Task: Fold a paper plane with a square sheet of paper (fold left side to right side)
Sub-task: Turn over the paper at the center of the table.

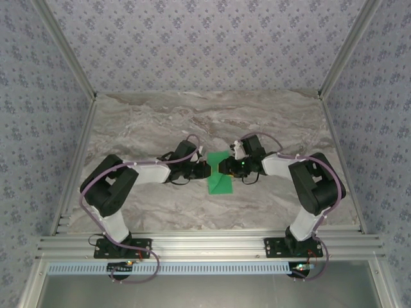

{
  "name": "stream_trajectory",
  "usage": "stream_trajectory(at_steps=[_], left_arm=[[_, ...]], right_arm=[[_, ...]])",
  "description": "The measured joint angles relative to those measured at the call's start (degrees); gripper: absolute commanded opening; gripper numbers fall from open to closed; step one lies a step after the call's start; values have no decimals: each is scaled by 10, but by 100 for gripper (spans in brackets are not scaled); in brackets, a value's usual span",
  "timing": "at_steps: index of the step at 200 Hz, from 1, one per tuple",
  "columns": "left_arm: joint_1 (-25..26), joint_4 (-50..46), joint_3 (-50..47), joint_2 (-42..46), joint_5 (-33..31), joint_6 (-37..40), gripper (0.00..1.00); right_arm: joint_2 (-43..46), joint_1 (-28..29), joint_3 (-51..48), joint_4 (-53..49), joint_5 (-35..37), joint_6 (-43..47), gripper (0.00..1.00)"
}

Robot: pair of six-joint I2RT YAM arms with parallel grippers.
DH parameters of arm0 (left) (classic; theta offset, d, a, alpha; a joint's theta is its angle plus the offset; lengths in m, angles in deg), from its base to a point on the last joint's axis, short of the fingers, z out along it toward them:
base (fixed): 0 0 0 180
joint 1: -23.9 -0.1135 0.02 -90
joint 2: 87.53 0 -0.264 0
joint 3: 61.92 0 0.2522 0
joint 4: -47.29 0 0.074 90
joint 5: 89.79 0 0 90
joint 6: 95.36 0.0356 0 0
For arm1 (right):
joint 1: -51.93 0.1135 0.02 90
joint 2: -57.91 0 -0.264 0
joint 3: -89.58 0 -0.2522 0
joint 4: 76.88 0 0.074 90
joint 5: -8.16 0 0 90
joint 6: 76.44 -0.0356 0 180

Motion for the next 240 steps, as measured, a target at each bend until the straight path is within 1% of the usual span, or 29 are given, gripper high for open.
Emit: stream_trajectory(at_steps=[11, 22, 37, 48, 57, 73, 89, 97, 108, 129, 158, 180, 212, 232, 240], left_arm=[[0, -5, 0, 8, -5, 2, 22], [0, -11, -1, 20, -11, 4, 30], [0, -15, -7, 48, -17, 3, 45], [-1, -16, -18, 75, -23, -2, 54], [-2, -15, -31, 102, -25, -4, 61], [-8, -10, -59, 158, -28, -21, 78], [-14, -3, -86, 220, -27, -37, 90], [-17, 1, -98, 252, -26, -46, 93], [-21, 12, -110, 292, -24, -64, 95], [-21, 54, -127, 360, 1, -92, 95], [-16, 100, -129, 407, 25, -118, 96], [-4, 123, -129, 412, 38, -125, 96], [9, 146, -129, 393, 55, -139, 94], [15, 172, -129, 374, 64, -151, 87], [18, 180, -129, 367, 66, -155, 81]], right_arm=[[0, 0, 1, -4, 2, 3, 14], [2, -1, 1, -8, 3, 7, 10], [13, -6, -1, -9, -2, 8, 10], [29, -12, -5, -8, -13, 8, 9], [49, -21, -9, -8, -25, 8, 9], [92, -40, -16, -1, -55, 6, 9], [135, -57, -19, 16, -97, -4, 9], [155, -65, -19, 26, -118, -12, 9], [181, -71, -18, 34, -141, -22, 9], [224, -71, -8, 40, -179, -44, 9], [260, -71, 9, 64, -205, -90, 10], [275, -63, 16, 88, -210, -127, 10], [284, -38, 21, 127, -215, -180, 10], [286, -20, 23, 142, -214, -199, 10], [286, -14, 24, 147, -214, -206, 10]])
